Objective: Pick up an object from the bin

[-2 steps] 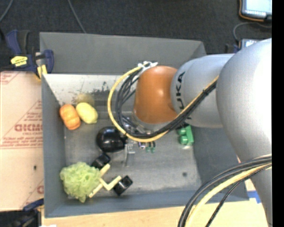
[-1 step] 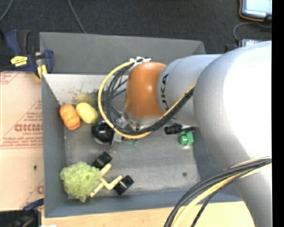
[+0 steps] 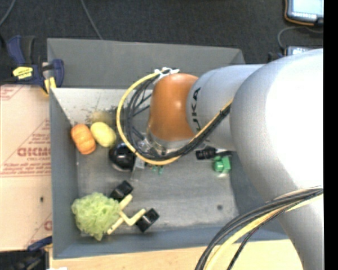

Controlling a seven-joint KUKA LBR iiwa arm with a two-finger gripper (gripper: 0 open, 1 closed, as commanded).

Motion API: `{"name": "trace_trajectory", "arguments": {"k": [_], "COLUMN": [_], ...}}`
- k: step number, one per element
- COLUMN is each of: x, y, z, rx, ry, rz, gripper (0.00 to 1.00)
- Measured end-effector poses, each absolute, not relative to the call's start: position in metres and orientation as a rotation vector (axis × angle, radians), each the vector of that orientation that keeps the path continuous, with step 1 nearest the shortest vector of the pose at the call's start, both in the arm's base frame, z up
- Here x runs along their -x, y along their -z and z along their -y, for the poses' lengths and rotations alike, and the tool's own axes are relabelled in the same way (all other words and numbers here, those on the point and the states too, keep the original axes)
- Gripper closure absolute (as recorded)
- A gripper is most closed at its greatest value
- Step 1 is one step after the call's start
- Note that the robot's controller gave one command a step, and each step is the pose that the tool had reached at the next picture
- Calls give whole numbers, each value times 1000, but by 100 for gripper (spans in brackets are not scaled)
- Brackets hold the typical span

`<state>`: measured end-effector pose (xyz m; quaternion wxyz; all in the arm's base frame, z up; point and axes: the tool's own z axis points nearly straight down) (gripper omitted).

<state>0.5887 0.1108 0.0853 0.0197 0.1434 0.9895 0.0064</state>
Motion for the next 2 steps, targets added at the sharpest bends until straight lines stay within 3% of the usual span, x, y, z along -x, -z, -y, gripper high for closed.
{"name": "trace_trajectory", "arguments": {"k": [1,2], "x": [-586,-590], "y": [-113,-177], "z": [-108,-101], "rx": [-460,-436], "ry": [-10,-6], "rz": [-3093,-3095], "gripper": [100,100]}}
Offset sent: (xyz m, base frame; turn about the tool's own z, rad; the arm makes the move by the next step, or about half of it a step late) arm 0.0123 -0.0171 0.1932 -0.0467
